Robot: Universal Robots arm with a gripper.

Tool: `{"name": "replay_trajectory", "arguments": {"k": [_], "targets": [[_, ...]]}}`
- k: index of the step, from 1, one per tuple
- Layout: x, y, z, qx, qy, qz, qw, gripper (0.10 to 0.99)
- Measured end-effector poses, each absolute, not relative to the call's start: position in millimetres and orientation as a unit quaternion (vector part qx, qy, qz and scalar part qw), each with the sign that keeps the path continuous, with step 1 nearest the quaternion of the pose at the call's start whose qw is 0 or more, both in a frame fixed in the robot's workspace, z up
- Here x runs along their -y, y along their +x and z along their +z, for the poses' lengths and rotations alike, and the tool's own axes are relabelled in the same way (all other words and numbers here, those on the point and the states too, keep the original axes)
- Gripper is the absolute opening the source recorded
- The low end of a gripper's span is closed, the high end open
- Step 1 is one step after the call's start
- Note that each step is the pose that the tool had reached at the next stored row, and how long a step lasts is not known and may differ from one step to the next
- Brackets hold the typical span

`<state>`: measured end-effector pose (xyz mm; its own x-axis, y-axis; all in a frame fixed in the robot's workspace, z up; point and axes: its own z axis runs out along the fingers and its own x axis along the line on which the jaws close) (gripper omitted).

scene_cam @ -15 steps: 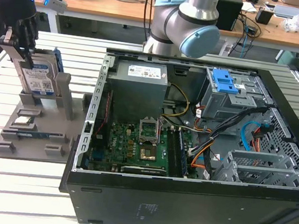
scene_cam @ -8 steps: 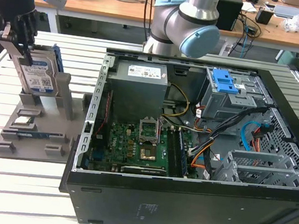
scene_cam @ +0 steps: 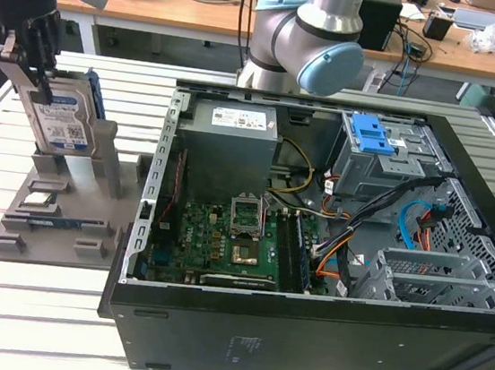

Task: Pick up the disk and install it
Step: 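Pick up the disk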

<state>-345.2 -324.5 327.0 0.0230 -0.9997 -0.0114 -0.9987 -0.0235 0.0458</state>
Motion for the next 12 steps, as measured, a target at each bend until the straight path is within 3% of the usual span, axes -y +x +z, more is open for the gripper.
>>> {"name": "replay_trajectory", "arguments": {"k": [12], "targets": [[324.3,-345.0,345.0,0.699,0.715,-0.02,0.012,0.369]]}}
